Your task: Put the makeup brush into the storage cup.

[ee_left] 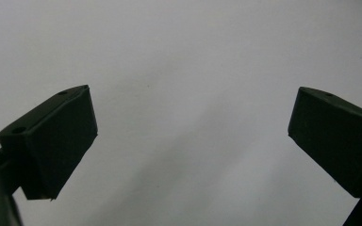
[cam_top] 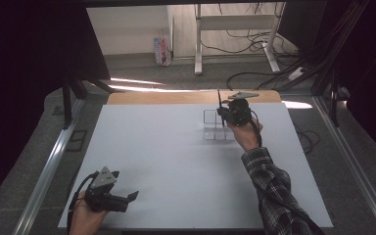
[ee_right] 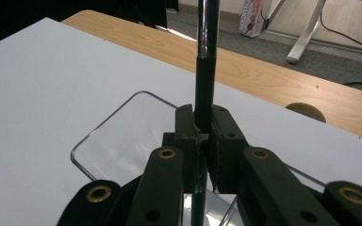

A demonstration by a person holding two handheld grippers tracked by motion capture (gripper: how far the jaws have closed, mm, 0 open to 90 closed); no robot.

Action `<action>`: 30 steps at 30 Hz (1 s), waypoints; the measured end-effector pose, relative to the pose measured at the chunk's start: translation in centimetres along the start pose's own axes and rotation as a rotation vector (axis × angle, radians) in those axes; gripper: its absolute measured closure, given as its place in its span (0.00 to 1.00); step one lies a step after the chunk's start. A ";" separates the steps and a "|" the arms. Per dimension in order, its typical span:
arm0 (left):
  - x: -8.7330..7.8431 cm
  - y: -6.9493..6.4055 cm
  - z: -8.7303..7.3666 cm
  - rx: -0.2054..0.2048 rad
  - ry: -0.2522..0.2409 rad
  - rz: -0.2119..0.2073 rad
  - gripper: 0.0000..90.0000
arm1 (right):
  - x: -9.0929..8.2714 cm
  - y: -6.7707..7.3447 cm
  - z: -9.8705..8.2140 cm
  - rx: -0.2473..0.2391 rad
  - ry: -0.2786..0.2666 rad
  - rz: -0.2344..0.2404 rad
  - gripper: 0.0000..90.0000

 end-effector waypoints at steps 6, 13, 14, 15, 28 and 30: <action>0.0 0.0 0.0 0.000 0.000 0.001 0.03 | 0.2 0.0 -0.6 0.006 0.012 0.004 0.91; 0.0 0.0 0.0 0.001 0.002 0.002 0.03 | -0.2 0.0 -0.5 0.015 -0.009 0.017 0.69; 0.0 0.0 0.0 0.002 0.001 0.002 0.03 | -0.4 -0.1 -0.3 0.014 -0.013 0.011 0.64; 0.0 0.0 0.0 0.002 0.001 0.002 0.03 | -0.6 -0.1 -0.2 0.018 -0.020 0.010 0.61; 0.1 -0.1 0.0 0.001 0.006 -0.002 0.03 | -0.8 0.1 0.3 0.002 -0.021 0.040 0.33; 0.1 -0.1 0.0 0.001 0.006 -0.003 0.03 | -0.8 0.2 0.3 0.003 -0.014 0.053 0.31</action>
Point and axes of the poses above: each handheld gripper's, and its own axes: x roughly forward along the jaws, z roughly out of its top, y roughly to its left, the point moved 1 cm from there along x, roughly forward along the jaws, and after that the axes turned 4 degrees about z, right-handed, at the moved point
